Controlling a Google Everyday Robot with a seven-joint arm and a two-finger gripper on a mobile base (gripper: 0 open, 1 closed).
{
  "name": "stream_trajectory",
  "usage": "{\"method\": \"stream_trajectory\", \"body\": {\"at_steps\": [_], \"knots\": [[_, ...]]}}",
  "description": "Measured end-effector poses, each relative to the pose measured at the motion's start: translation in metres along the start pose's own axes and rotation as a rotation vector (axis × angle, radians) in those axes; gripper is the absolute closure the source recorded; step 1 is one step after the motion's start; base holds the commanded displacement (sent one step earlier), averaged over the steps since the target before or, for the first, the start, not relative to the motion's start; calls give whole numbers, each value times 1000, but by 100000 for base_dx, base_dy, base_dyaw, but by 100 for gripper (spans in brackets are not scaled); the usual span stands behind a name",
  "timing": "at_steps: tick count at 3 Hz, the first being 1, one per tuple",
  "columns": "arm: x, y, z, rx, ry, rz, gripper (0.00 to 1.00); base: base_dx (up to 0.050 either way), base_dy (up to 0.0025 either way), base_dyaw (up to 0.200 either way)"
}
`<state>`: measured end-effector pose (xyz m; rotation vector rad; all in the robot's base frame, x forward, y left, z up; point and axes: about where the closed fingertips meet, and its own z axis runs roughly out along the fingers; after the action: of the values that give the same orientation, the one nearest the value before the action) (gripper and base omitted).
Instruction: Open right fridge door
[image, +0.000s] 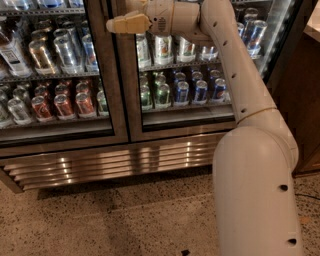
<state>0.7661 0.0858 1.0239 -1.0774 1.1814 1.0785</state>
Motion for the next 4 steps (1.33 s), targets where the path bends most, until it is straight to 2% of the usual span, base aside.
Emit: {"method": "stream_trajectory", "body": {"at_steps": [3,4], "knots": [[0,0,0,0,0,0,90,0,0,0],[0,0,0,0,0,0,100,0,0,0]]}}
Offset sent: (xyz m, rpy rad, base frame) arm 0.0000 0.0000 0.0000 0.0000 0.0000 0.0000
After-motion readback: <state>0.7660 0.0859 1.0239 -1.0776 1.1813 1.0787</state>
